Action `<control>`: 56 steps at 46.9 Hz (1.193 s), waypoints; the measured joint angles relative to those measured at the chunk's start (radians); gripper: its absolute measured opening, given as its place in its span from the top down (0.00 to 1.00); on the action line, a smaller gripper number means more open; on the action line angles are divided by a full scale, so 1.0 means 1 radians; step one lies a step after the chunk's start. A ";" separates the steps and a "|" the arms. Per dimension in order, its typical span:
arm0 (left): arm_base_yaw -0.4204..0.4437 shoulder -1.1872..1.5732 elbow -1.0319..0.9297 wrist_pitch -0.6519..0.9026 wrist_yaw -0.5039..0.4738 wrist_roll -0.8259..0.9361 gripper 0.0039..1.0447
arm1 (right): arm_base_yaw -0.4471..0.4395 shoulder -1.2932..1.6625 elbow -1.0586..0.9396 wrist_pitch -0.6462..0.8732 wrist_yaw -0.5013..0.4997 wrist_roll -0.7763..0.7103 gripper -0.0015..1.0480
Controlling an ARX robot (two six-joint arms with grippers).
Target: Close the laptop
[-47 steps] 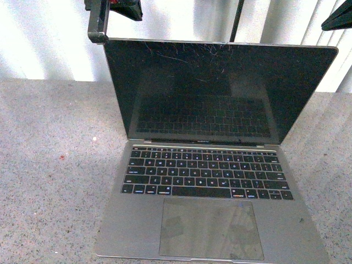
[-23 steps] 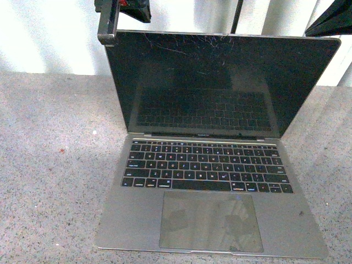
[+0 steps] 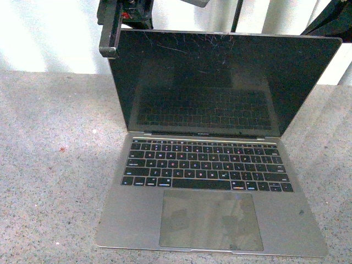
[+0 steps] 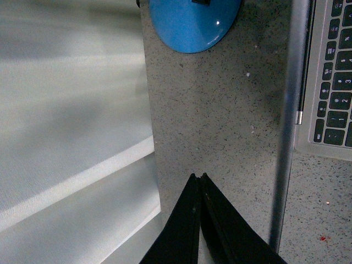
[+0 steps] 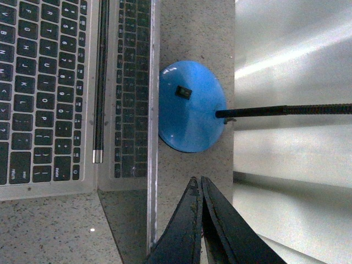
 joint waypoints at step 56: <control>-0.043 -0.126 -0.194 -0.011 0.037 -0.037 0.97 | 0.043 -0.111 -0.121 -0.117 0.054 0.024 0.97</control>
